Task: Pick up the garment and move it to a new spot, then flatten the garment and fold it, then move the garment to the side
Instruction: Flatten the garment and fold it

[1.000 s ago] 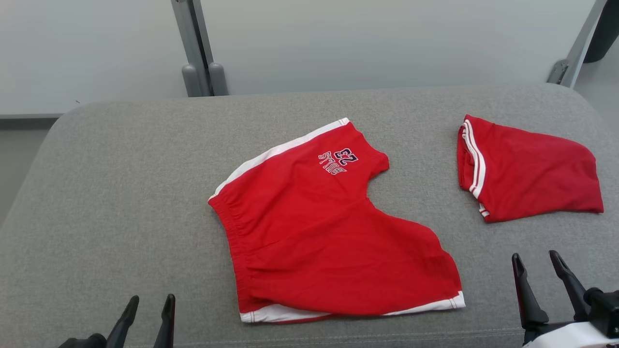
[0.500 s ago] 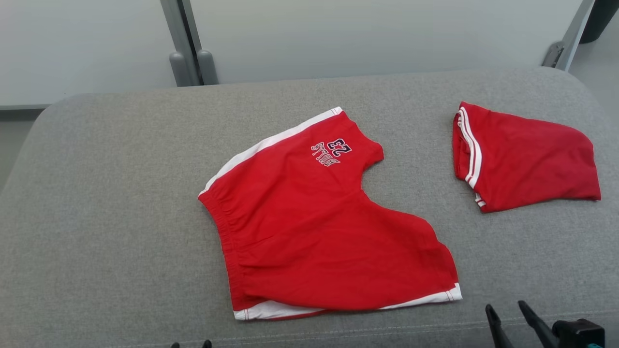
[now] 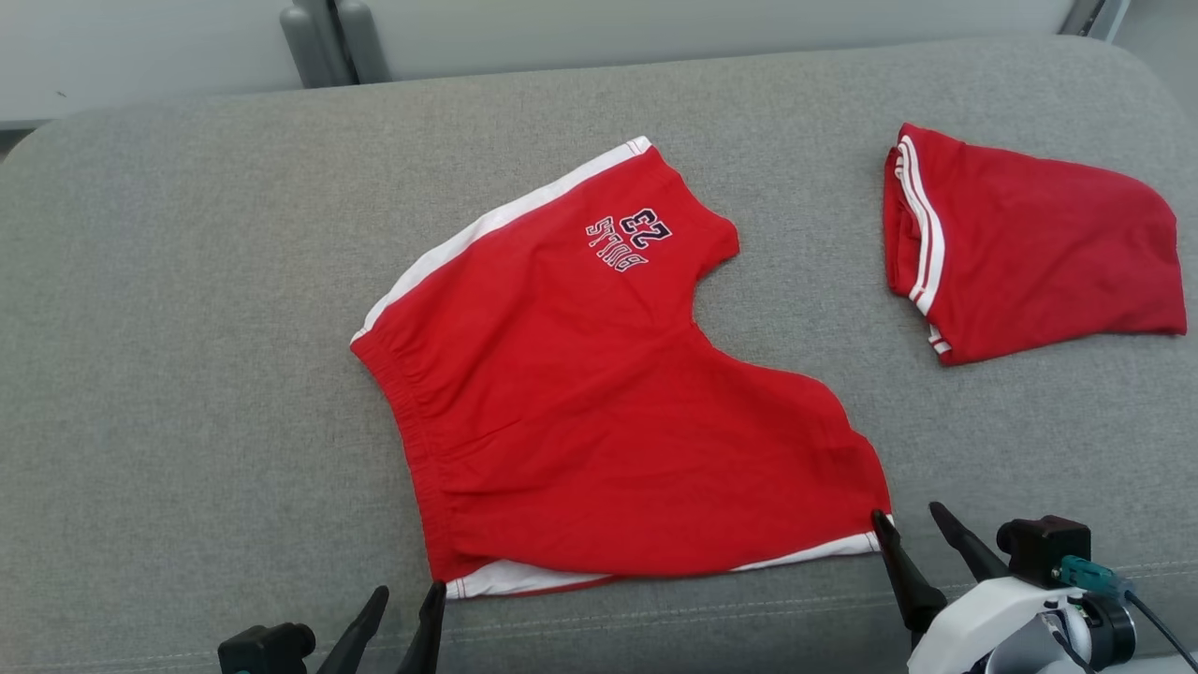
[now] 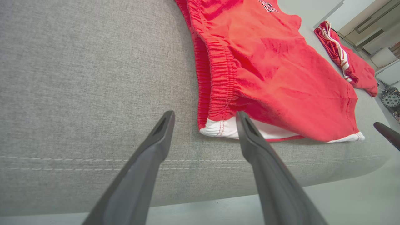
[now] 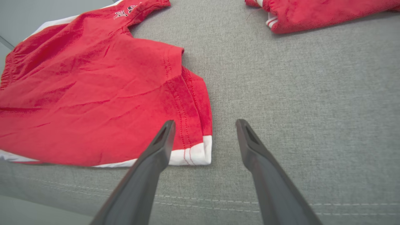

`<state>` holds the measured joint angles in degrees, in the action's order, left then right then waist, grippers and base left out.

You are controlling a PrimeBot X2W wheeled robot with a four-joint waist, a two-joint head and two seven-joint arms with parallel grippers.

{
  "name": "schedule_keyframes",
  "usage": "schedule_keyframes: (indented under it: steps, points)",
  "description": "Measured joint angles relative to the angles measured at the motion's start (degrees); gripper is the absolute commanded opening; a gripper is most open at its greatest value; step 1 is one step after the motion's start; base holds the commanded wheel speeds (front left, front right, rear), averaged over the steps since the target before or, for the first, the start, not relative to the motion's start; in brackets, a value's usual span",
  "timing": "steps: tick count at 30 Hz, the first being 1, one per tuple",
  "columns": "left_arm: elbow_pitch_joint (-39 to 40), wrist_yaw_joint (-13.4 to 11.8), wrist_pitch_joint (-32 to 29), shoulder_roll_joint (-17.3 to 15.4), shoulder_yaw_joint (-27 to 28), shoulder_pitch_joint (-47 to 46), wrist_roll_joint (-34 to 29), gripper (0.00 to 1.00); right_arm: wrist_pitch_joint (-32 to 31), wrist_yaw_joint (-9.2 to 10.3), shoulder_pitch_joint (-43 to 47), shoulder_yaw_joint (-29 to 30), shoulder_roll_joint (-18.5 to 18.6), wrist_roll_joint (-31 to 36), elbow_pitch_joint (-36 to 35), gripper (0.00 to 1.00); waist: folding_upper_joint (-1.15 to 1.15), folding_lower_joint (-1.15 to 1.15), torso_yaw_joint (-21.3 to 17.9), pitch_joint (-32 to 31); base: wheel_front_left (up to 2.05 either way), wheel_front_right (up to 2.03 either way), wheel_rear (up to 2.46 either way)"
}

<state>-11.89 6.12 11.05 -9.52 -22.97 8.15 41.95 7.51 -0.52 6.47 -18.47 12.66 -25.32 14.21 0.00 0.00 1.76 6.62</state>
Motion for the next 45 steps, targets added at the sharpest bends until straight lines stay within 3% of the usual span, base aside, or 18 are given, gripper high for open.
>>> schedule_keyframes:
  steps: [15,17,18,19,20,21,45]
  points:
    - [-6.22,0.75,-0.43,1.04,-1.54,-4.3,1.3,1.0,0.08,-1.99,-4.35,-1.43,-3.11,-0.52,8.95,1.0,0.0,0.0,-0.21,2.92,0.0,0.0,0.0]
    - [-6.75,0.75,-0.69,1.13,-2.09,-4.63,1.92,1.0,0.42,-2.2,-4.91,-1.55,-3.42,-0.57,9.65,0.65,0.0,0.0,-0.2,3.0,0.0,0.0,0.0]
    - [-7.02,0.76,-0.86,1.15,-2.35,-4.78,2.48,1.0,0.54,-2.52,-5.16,-1.63,-3.46,-0.57,9.93,0.38,0.0,0.0,-0.2,3.04,0.0,0.0,0.0]
    - [-7.36,0.77,-0.87,1.2,-2.56,-4.92,2.82,1.0,0.63,-2.53,-5.42,-1.68,-3.52,-0.57,10.29,0.18,0.0,0.0,-0.2,3.07,0.0,0.0,0.0]
    - [-7.68,0.87,-0.88,1.23,-2.67,-5.01,2.83,1.0,0.89,-2.68,-5.66,-1.72,-3.55,-0.58,10.66,0.05,0.0,0.0,-0.21,3.1,0.0,0.0,0.0]
    - [-7.94,0.93,-0.89,1.24,-2.76,-5.03,2.86,1.0,1.04,-2.97,-5.93,-1.76,-3.58,-0.58,11.03,0.0,0.0,0.0,-0.21,3.11,0.0,0.0,0.0]
    - [-9.81,1.01,-0.83,2.7,-7.16,-7.27,7.87,1.0,4.04,-4.95,-8.64,-2.57,-4.27,-0.99,18.02,0.0,0.0,0.0,-0.37,1.71,0.0,0.0,0.0]
